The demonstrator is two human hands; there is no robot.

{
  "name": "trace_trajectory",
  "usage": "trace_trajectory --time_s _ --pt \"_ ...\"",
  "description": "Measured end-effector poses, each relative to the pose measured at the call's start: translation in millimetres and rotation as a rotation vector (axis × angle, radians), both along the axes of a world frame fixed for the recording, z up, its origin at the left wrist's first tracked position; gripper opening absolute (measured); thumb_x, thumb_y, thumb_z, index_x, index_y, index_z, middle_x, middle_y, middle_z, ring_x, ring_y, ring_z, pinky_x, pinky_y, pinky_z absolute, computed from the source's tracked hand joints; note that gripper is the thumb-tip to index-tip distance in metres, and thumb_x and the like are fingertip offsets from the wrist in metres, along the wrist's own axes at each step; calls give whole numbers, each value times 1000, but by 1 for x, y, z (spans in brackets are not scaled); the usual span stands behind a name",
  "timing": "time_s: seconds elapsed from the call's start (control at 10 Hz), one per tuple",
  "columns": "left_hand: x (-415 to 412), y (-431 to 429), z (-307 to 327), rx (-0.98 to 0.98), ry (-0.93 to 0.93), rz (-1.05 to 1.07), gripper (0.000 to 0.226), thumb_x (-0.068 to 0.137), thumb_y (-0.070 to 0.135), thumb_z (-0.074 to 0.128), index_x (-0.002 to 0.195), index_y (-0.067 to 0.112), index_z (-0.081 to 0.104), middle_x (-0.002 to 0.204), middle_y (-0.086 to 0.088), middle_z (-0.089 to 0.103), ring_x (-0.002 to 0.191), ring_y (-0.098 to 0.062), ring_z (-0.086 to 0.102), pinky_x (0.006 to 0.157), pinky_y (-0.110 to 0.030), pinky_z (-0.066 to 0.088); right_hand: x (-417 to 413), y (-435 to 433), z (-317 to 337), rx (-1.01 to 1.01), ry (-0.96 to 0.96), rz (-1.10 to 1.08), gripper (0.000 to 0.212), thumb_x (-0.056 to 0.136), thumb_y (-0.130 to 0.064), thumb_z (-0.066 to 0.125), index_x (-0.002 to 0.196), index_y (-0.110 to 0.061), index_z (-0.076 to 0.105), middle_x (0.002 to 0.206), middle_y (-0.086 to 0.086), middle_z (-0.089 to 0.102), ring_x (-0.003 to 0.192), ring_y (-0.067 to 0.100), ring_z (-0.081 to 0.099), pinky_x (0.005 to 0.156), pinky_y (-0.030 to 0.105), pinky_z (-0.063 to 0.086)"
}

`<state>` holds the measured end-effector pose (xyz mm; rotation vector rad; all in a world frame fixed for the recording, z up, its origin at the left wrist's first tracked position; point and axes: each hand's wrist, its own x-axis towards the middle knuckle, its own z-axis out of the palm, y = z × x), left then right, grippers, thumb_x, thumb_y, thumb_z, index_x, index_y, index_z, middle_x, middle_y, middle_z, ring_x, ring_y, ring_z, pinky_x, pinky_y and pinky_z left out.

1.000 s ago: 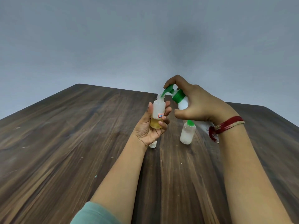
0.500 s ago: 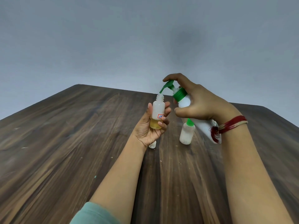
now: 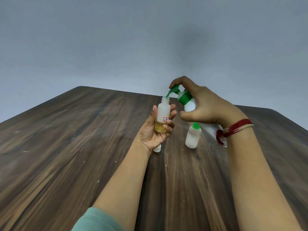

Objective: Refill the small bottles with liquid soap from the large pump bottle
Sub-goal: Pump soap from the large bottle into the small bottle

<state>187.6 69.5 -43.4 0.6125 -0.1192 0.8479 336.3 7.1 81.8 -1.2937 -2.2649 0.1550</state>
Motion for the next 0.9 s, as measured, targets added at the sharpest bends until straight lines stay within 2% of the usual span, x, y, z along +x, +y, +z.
trace_trajectory --time_s 0.3,0.4,0.5,0.7,0.9 --pt "1 0 1 -5 4 7 61 53 26 93 104 0 72 89 -13 72 62 -12 63 49 -19 53 1 1 1 -25 -15 -7 61 72 -5 65 120 -35 41 79 12 57 60 11 44 54 17 38" --pt "1 0 0 -6 5 7 62 53 26 93 104 -1 72 90 -14 72 62 -12 63 49 -19 53 1 1 2 -16 20 7 66 71 -8 65 124 -37 40 85 9 62 72 18 55 62 21 43" --pt "1 -1 1 -15 6 13 63 51 26 94 104 -1 72 89 -14 72 61 -12 63 49 -19 53 1 0 2 -19 90 44 71 64 -20 60 128 -42 37 92 1 67 84 19 60 73 24 46" --pt "1 -4 2 -31 13 19 58 47 23 95 96 0 74 87 -14 72 60 -13 63 48 -19 53 -3 -6 8 -40 215 175 73 67 -15 62 132 -34 35 101 -3 65 81 6 61 71 16 45" --pt "0 -5 4 -38 -13 -16 51 53 20 93 95 -2 73 85 -14 70 62 -16 64 49 -21 55 -10 -6 6 -53 232 212 75 66 -19 63 134 -32 35 109 -3 61 98 17 64 76 27 49"
